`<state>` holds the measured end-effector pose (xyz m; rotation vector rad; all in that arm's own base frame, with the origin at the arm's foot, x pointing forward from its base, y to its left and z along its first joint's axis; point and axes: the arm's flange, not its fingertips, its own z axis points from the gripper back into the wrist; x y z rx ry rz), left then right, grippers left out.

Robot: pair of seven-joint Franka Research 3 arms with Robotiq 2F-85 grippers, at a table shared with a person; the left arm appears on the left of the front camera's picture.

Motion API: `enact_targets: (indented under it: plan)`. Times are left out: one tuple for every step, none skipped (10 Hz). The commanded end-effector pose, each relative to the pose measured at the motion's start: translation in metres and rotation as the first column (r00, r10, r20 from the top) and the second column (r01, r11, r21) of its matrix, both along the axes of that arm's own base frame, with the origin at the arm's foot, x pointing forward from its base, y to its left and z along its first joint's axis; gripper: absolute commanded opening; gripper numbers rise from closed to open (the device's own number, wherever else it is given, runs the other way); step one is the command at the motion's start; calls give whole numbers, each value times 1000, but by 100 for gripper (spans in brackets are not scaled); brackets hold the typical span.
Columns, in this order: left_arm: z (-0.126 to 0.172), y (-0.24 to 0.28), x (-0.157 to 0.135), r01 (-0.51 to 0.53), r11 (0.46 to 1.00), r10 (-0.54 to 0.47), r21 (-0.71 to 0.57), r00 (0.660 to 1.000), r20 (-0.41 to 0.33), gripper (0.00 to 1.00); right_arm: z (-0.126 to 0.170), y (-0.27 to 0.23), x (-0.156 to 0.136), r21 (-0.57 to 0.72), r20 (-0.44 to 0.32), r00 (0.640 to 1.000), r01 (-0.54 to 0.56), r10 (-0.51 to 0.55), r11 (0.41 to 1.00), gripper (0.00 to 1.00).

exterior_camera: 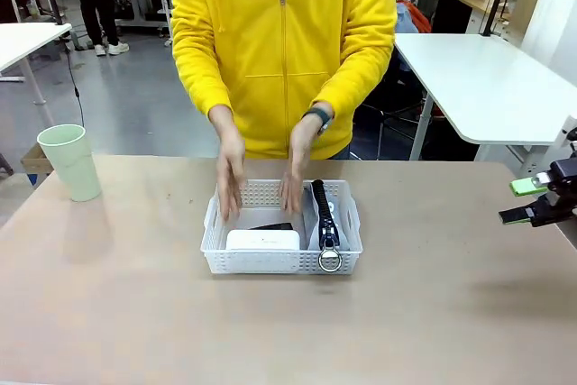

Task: Efficiently arrange items inside the basket to fit them all.
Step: Pick up the Reusable plastic cup and place it inside the Organizing basket.

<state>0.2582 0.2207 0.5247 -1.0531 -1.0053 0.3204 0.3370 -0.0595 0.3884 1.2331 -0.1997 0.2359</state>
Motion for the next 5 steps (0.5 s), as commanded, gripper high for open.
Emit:
enact_targets:
  plan:
    - [-3,-4,-1,0,1000,0,-2,999,35,100,3,-1,0,8,-4,1000,-3,3,1000,100]
    - [-3,-4,-1,0,1000,0,-2,999,35,100,3,-1,0,8,-4,1000,-3,3,1000,100]
    - [-3,-4,-1,0,1000,0,-2,999,35,100,3,-1,0,8,-4,1000,-3,3,1000,100]
    - [-3,-4,-1,0,1000,0,-2,999,35,100,3,-1,0,8,-4,1000,-3,3,1000,100]
    - [-3,-4,-1,0,1000,0,-2,999,35,100,3,-1,0,8,-4,1000,-3,3,1000,100]
